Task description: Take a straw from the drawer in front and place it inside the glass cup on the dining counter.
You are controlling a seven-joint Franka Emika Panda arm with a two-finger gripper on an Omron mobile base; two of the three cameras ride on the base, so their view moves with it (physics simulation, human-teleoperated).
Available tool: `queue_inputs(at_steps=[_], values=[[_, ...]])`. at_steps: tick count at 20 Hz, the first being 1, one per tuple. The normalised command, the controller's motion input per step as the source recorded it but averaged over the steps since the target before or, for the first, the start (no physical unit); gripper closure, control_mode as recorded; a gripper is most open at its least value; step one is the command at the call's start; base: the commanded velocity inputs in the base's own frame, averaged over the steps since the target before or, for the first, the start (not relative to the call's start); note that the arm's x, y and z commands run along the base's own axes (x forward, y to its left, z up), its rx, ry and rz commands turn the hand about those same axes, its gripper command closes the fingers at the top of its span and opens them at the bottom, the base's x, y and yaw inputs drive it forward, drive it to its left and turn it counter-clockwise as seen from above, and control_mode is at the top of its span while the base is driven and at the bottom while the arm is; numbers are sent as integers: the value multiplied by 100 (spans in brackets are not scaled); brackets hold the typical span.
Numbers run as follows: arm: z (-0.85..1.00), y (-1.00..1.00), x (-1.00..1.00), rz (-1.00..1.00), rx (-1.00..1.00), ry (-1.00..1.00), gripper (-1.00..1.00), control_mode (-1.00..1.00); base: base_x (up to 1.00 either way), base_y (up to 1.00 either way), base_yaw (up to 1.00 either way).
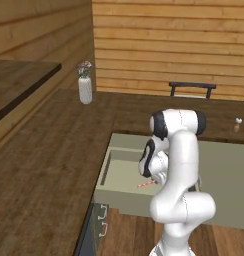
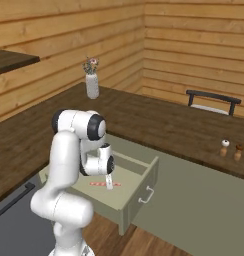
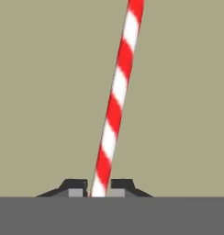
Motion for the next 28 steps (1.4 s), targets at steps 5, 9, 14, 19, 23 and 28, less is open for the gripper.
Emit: queue_inputs(at_steps=[5, 9, 14, 19, 23, 28], values=[[-41, -20, 0, 16, -14, 14, 100, -100, 0, 0, 0], [-30, -39, 0, 6, -1, 1, 100, -100, 0, 0, 0], [38, -47, -10, 1, 6, -13, 100, -100, 0, 0, 0], [98, -36, -27, 0, 6, -15, 100, -100, 0, 0, 0], [100, -27, -14, -12, 13, -11, 100, -100, 0, 0, 0], [100, -18, -1, -24, 13, 0, 100, -100, 0, 0, 0]])
